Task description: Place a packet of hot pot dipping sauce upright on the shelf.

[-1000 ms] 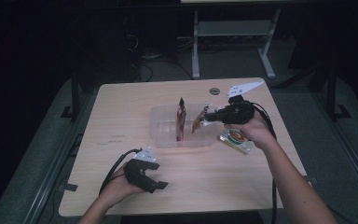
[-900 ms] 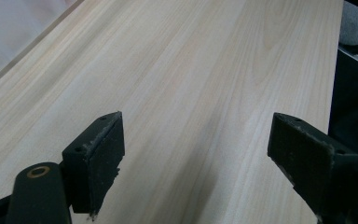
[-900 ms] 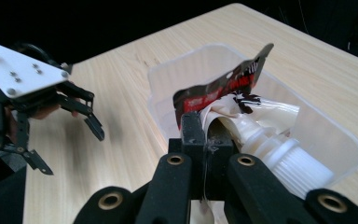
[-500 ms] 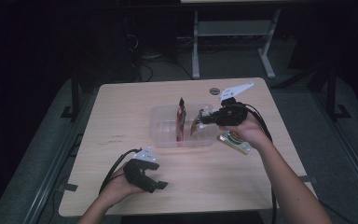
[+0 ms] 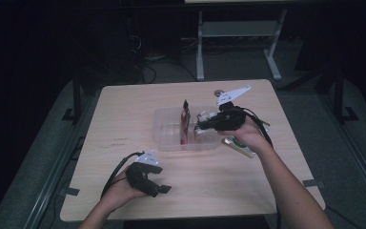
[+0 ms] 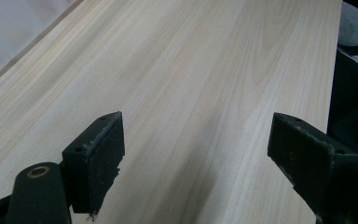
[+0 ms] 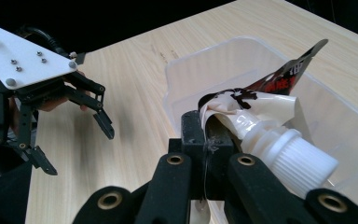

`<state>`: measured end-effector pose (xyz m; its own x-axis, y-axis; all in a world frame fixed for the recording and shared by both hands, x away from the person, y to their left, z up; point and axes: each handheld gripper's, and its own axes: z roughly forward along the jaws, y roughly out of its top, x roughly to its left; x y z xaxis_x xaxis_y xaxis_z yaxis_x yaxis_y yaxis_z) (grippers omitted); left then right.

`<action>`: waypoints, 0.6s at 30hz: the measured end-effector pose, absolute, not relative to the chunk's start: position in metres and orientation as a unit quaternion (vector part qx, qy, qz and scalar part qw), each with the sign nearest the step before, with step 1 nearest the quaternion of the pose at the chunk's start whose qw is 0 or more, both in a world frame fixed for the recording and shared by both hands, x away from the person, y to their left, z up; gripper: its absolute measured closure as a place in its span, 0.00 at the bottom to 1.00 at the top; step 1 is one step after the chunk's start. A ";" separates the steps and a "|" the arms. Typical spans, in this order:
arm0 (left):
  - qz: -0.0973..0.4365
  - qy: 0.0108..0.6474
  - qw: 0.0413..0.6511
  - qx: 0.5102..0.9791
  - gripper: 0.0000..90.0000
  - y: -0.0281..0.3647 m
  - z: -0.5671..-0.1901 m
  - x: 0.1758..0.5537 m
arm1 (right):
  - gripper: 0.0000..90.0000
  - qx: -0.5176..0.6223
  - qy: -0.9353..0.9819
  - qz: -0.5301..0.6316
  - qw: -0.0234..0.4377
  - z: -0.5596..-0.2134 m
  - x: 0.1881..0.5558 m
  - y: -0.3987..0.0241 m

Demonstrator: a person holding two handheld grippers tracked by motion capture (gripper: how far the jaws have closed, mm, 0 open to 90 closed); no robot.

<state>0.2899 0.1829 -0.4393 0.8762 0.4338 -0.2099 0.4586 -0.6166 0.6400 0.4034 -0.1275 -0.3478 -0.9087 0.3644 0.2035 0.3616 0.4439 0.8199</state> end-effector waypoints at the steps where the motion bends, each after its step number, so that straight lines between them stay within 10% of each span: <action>1: -0.017 0.248 0.361 0.899 0.20 0.183 -0.439 0.290 | 0.99 0.213 0.848 0.485 -0.002 -0.349 0.404 -0.127; 18: -0.018 0.246 0.357 0.901 0.20 0.184 -0.440 0.291 | 0.99 0.218 0.853 0.474 -0.020 -0.366 0.407 -0.120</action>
